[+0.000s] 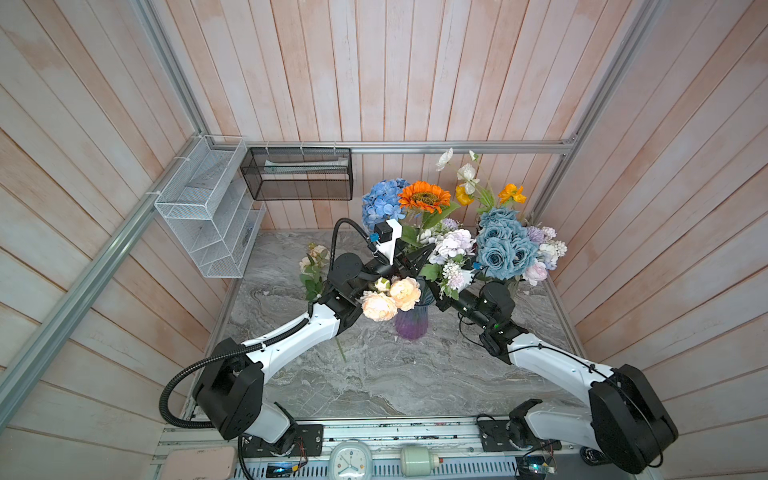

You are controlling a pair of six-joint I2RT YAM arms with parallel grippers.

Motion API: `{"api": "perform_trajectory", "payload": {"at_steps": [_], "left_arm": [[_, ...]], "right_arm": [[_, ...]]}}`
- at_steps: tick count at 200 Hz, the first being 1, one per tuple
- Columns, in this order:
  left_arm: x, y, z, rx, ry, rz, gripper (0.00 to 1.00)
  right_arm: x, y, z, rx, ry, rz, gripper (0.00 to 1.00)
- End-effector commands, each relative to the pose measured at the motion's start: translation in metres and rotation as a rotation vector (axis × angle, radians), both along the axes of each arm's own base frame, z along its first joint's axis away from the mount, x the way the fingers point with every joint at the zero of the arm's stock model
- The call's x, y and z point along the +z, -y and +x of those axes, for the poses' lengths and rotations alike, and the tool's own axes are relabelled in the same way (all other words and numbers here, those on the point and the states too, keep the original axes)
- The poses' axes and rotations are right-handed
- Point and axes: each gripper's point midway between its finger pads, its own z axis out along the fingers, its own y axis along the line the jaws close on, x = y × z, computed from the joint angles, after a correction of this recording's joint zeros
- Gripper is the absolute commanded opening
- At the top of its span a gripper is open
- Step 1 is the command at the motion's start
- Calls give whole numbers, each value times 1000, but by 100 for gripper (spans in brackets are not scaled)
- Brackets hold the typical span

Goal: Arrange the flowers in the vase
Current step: 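Carry the orange gerbera over the vase and lower it in with the left gripper, then open the left gripper and draw it back toward the pale peach rose on the table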

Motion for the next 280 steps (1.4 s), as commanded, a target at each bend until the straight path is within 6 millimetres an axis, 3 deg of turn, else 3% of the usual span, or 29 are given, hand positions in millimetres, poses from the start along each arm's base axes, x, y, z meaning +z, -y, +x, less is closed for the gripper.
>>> {"api": "perform_trajectory", "payload": {"at_steps": [1, 38, 73, 105, 137, 163, 224, 280], "left_arm": [[-1, -7, -3, 22, -24, 19, 72], [-15, -8, -4, 26, -119, 79, 75], [-16, -8, 1, 64, -140, 89, 75], [-30, -8, 6, 81, -194, 114, 71], [-43, -15, 10, 121, -260, 138, 71], [-42, -24, 4, 134, -302, 132, 73], [-40, -72, -10, 260, -358, 97, 86], [-81, -166, 9, 570, -510, 31, 86]], "right_arm": [[-4, -3, -4, 13, -5, -12, 13], [-5, -1, -4, 9, -5, -7, 13], [-3, -2, -5, 15, -2, -2, 13], [-3, 2, -8, 4, 3, 0, 13], [-4, 4, -10, -3, 8, 2, 13], [-5, 5, -9, -7, 11, -5, 13], [-5, 4, -9, -5, 14, -19, 14], [-3, 5, -8, -12, 20, -29, 14]]}}
